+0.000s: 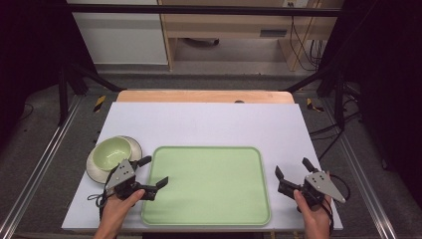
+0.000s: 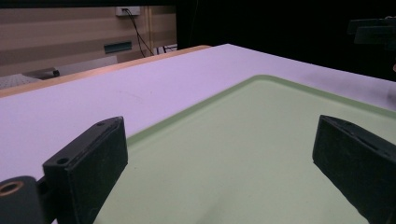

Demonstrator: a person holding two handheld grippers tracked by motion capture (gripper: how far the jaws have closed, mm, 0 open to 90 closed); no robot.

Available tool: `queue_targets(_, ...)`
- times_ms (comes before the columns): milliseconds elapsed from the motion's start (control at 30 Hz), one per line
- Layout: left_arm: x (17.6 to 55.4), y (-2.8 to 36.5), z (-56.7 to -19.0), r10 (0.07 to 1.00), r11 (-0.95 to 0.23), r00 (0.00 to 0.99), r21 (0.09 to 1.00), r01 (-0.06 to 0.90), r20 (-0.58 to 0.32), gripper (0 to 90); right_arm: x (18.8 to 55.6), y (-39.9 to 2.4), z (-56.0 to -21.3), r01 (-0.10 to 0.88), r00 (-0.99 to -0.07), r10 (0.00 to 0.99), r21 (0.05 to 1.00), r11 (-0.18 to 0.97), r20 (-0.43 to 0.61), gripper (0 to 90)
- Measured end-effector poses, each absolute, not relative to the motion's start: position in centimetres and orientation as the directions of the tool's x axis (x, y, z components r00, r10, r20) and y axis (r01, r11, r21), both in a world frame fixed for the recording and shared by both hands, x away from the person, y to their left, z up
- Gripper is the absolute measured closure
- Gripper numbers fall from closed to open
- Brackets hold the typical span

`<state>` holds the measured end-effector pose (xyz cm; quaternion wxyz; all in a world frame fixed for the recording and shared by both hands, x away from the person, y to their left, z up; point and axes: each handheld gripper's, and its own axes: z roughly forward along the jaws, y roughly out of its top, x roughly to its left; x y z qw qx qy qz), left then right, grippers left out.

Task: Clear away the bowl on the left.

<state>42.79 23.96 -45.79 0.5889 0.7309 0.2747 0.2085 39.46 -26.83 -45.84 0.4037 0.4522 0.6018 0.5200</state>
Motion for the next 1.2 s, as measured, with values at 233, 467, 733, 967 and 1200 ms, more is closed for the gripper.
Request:
queue_targets(233,42.7,24.2,-45.1,0.654,-0.143,0.757,0.978,0.149,-0.019,3.4,39.5,-27.1,-45.9,0.137,-0.244,0.970,0.990,0.041,-0.006,5.1)
queue_targets(467,42.7,24.0,-43.6,0.665,-0.170,0.746,0.977,0.130,0.016,3.4,39.6,-27.2,-45.8,0.130,-0.253,0.967,0.991,0.044,-0.010,5.0)
queue_targets(733,43.0,26.1,-41.4,0.703,-0.158,0.710,0.982,0.100,0.041,4.1,39.6,-27.2,-45.8,0.130,-0.249,0.968,0.990,0.045,-0.011,4.8)
queue_targets(967,43.5,28.9,-40.1,0.753,-0.145,0.657,0.984,0.108,0.039,4.8,39.7,-27.0,-45.9,0.137,-0.250,0.968,0.989,0.050,-0.014,4.7)
queue_targets(1200,44.3,30.5,-39.0,0.788,-0.131,0.614,0.985,0.110,0.036,4.8,39.7,-27.1,-45.9,0.137,-0.249,0.968,0.990,0.046,-0.010,4.8)
